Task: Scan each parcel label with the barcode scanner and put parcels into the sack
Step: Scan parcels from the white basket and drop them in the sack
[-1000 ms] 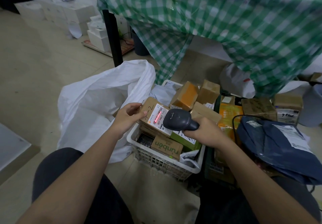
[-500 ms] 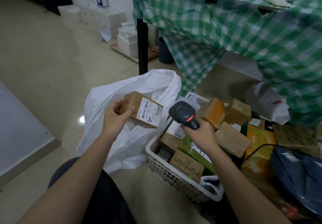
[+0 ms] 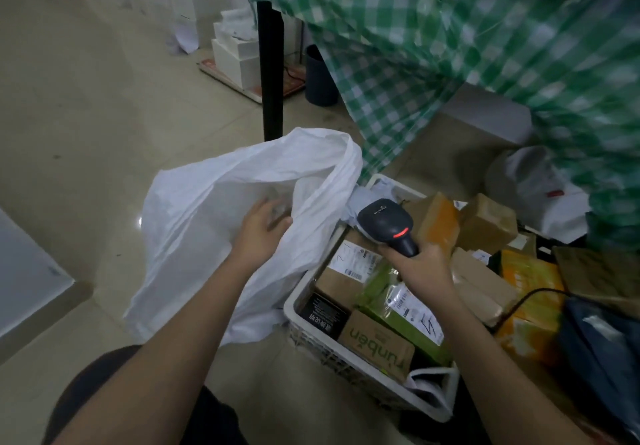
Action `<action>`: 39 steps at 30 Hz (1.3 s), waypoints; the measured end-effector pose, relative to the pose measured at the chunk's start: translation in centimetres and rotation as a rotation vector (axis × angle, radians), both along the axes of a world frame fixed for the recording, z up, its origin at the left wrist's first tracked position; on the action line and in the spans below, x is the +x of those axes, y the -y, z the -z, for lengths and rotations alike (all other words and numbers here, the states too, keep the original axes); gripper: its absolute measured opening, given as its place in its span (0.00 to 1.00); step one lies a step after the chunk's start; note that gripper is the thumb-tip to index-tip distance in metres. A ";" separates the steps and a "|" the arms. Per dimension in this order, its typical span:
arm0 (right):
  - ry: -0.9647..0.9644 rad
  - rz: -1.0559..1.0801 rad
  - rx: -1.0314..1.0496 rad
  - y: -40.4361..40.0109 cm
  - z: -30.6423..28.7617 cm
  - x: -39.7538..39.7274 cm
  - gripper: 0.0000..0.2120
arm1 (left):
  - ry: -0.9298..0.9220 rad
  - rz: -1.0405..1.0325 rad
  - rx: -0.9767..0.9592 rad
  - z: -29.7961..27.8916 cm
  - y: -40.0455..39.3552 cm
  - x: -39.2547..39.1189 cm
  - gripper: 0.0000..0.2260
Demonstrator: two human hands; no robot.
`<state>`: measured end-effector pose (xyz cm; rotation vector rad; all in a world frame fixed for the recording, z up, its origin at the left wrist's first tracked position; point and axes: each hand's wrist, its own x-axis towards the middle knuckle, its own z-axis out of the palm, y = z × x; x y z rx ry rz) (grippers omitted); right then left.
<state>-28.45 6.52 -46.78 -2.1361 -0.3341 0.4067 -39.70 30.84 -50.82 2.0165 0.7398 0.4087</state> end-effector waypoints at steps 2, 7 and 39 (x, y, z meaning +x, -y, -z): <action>-0.014 0.048 -0.006 2.1 0.2 0.1 0.14 | 0.067 0.044 -0.019 0.4 2.2 1.0 0.17; -0.037 0.128 -0.044 7.3 0.8 0.3 0.12 | 0.105 0.143 -0.033 1.7 8.3 3.2 0.16; -0.142 0.138 0.066 13.6 3.4 -1.9 0.10 | -0.364 0.499 -0.003 9.1 17.2 -0.8 0.42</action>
